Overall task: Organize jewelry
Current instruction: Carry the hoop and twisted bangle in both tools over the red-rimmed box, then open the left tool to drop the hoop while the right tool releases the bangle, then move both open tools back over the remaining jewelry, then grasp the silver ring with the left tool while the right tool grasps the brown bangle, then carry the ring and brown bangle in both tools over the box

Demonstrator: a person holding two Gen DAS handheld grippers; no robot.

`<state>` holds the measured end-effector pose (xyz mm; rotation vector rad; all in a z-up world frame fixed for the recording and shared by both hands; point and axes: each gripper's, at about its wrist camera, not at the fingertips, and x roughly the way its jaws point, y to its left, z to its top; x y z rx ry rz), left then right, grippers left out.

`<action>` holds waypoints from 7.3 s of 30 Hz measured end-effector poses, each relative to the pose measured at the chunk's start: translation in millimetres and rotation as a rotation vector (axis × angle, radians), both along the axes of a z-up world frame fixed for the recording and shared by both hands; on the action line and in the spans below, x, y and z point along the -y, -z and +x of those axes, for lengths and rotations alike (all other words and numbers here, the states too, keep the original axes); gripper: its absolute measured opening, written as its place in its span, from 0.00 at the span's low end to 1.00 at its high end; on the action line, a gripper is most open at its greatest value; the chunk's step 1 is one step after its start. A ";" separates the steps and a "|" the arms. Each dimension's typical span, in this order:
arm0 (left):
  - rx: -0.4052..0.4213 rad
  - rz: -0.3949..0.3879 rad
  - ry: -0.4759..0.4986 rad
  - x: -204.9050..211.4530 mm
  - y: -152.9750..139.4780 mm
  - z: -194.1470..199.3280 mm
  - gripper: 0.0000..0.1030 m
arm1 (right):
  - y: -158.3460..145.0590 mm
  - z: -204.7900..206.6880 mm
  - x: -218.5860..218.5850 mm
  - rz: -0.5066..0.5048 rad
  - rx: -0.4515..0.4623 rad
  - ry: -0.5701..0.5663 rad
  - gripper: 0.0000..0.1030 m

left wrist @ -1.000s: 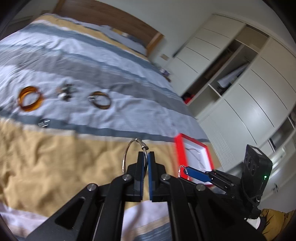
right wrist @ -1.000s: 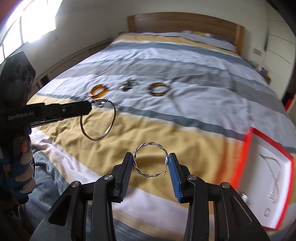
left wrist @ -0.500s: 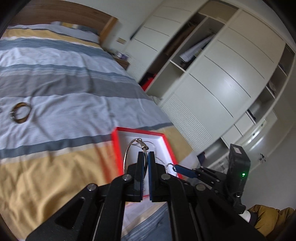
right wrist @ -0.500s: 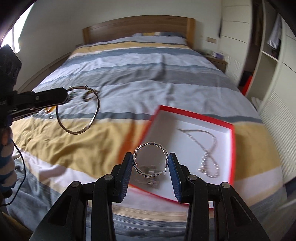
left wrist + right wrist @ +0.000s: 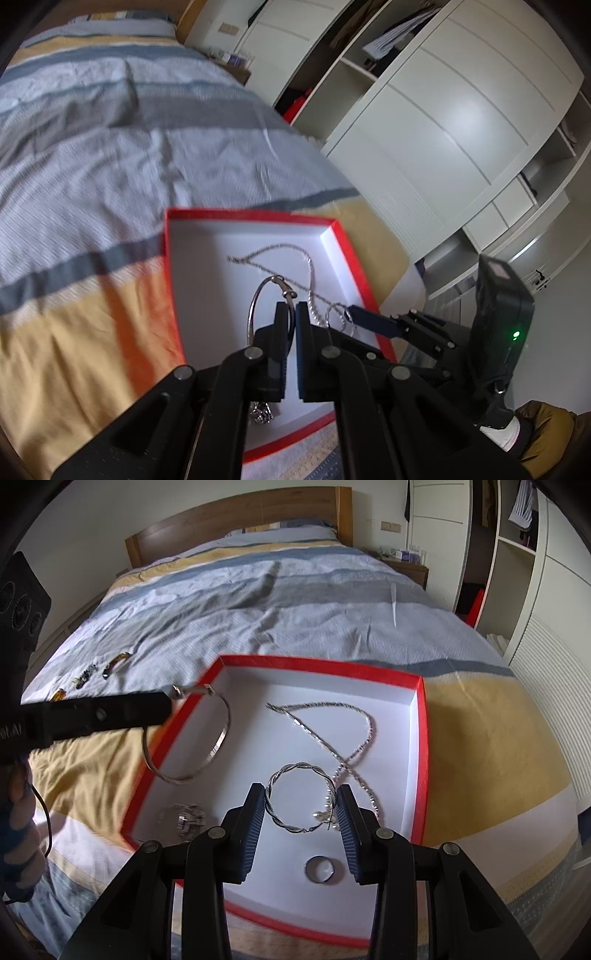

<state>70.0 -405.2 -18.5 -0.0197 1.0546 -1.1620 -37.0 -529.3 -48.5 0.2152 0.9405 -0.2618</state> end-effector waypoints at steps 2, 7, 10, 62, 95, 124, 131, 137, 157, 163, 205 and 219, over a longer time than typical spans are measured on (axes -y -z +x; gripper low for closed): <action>-0.008 0.017 0.005 5.8 9.7 -1.1 0.03 | 6.9 0.8 4.4 0.004 -0.007 -0.004 0.38; 0.021 0.024 -0.008 14.7 16.1 -0.5 0.03 | 23.4 2.2 14.6 0.017 -0.025 -0.015 0.38; 0.023 0.030 -0.016 18.3 17.8 3.4 0.03 | 27.9 4.6 13.6 0.005 -0.033 -0.045 0.38; 0.222 0.150 -0.228 -118.2 -56.0 -40.6 0.47 | -66.8 -55.0 -70.4 -0.023 0.099 -0.048 0.49; 0.327 0.266 -0.670 -379.8 -29.9 -12.4 0.48 | -94.3 4.5 -225.7 -0.098 0.067 -0.277 0.53; 0.247 0.306 -0.773 -369.0 54.5 158.6 0.47 | 6.8 227.4 -246.7 0.025 0.059 -0.518 0.53; 0.262 0.357 -0.780 -361.5 70.4 169.7 0.21 | 24.5 255.0 -258.3 0.041 0.081 -0.561 0.53; 0.278 0.330 -0.787 -364.8 69.7 166.6 0.17 | 28.6 271.4 -271.2 0.021 0.111 -0.599 0.52; 0.254 0.230 -0.756 -371.0 68.4 164.7 0.17 | 39.4 342.7 -288.5 -0.058 0.129 -0.649 0.29; 0.258 0.222 -0.753 -371.0 67.3 163.1 0.17 | 55.8 359.0 -293.1 -0.061 0.056 -0.674 0.18; 0.305 0.055 -0.378 -242.2 -81.0 -31.2 0.17 | -97.6 5.6 -106.4 0.020 0.200 -0.200 0.08; 0.257 0.113 -0.138 -69.1 -50.2 -38.3 0.17 | -42.2 -12.4 -11.8 0.039 0.106 -0.131 0.09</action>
